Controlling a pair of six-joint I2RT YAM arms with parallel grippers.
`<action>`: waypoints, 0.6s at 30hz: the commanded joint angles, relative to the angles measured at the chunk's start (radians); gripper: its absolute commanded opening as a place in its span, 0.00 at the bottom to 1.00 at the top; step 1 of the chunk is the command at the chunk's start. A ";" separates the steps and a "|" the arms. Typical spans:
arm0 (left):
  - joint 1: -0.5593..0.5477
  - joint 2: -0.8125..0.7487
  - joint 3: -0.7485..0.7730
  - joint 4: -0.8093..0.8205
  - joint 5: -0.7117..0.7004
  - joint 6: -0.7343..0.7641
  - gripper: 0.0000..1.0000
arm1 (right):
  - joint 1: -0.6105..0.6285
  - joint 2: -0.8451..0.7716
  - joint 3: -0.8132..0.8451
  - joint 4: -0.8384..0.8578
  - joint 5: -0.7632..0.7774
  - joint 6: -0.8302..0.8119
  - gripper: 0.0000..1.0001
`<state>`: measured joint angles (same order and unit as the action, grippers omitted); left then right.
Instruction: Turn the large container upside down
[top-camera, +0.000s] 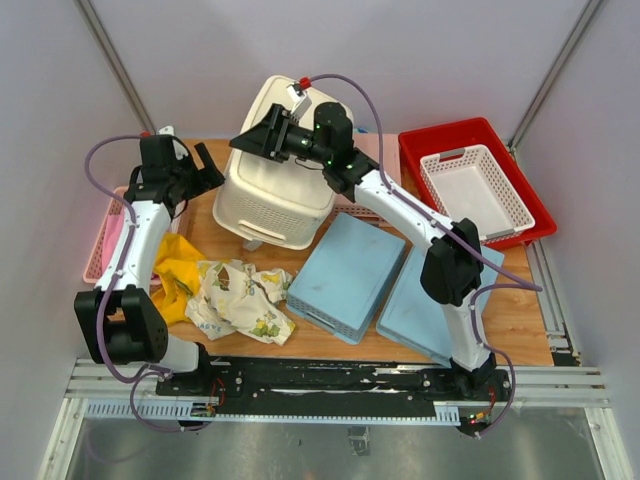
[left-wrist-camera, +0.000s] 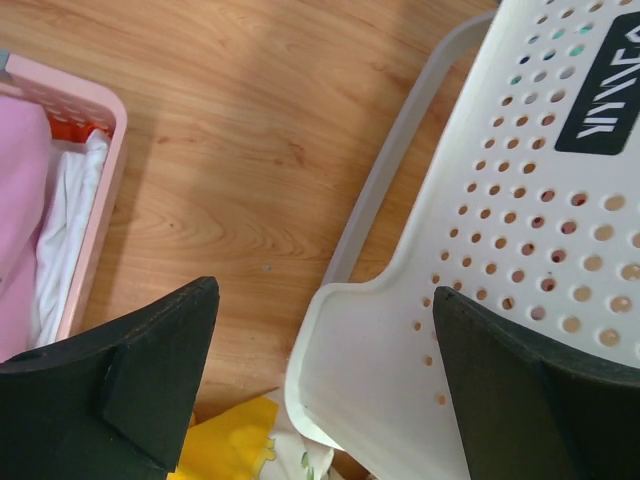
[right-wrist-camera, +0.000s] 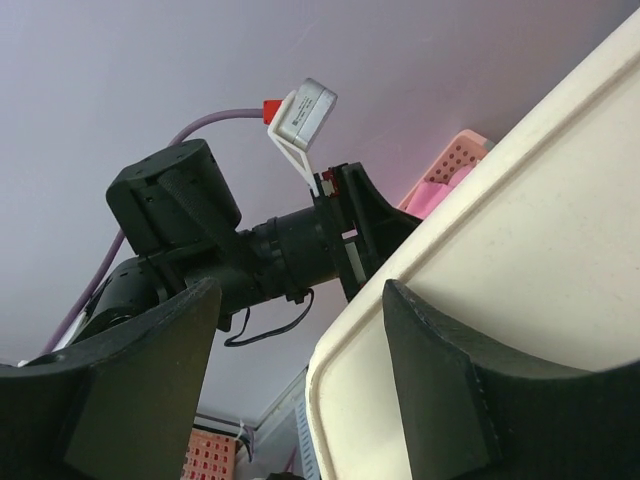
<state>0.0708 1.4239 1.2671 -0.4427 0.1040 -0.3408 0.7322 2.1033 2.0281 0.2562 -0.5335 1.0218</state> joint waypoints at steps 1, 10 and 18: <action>-0.026 0.004 0.015 -0.081 0.002 0.024 0.93 | 0.032 0.044 0.021 -0.054 -0.066 -0.004 0.68; -0.025 -0.007 0.005 -0.065 0.076 0.008 0.93 | 0.028 0.015 -0.025 -0.048 -0.072 -0.012 0.68; 0.012 -0.009 -0.026 -0.005 0.294 -0.088 0.92 | 0.017 0.003 -0.073 -0.020 -0.076 -0.005 0.68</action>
<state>0.0872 1.4242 1.2686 -0.4644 0.1524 -0.3618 0.7296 2.0933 2.0060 0.2790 -0.5625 1.0199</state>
